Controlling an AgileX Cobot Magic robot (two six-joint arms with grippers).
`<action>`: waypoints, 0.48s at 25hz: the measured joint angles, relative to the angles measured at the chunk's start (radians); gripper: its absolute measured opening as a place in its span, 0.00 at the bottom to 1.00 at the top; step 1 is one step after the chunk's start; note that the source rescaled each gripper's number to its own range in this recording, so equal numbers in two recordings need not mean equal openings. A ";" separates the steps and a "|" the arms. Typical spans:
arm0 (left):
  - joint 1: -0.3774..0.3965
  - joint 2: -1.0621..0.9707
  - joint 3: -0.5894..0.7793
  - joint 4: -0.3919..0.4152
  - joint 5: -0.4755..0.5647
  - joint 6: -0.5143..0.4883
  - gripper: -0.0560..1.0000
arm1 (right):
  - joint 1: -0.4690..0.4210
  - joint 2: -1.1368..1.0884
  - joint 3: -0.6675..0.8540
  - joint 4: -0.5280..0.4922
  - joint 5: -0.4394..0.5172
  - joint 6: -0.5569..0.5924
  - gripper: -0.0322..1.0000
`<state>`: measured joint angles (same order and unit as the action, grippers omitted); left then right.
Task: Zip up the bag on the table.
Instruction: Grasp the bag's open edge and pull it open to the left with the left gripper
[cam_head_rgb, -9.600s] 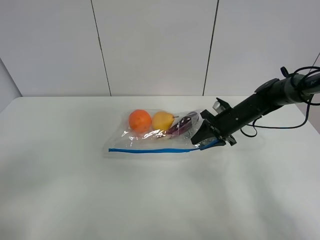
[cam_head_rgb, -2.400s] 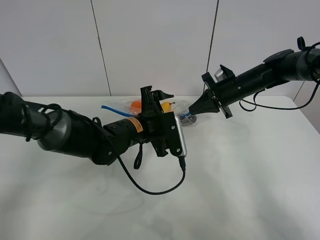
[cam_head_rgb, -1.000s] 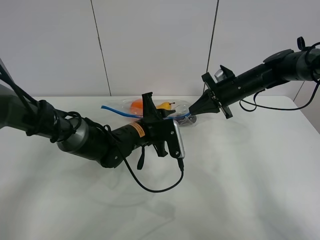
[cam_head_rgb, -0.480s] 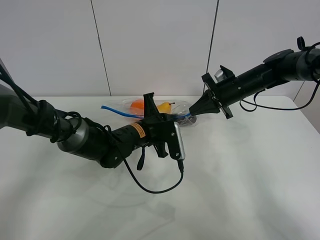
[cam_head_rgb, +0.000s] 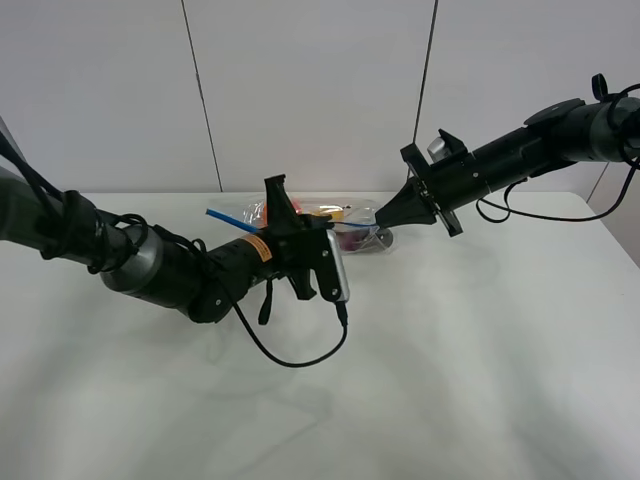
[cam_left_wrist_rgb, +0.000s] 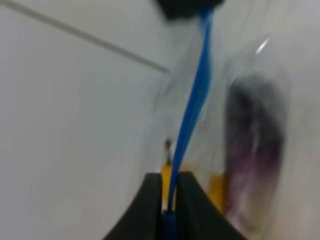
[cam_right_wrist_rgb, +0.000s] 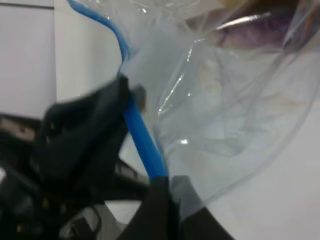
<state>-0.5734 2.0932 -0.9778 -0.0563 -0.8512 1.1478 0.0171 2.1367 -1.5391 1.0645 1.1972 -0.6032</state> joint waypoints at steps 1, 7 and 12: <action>0.017 0.000 0.000 0.002 -0.003 0.001 0.05 | 0.000 0.000 0.000 0.003 -0.001 0.000 0.03; 0.106 0.000 0.000 0.013 -0.016 0.002 0.05 | 0.000 0.000 -0.003 0.010 -0.001 0.000 0.03; 0.174 0.000 0.000 0.044 -0.022 0.023 0.05 | 0.000 0.000 -0.003 0.013 -0.001 0.000 0.03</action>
<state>-0.3992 2.0932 -0.9778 -0.0119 -0.8733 1.1707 0.0171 2.1367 -1.5422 1.0774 1.1964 -0.6032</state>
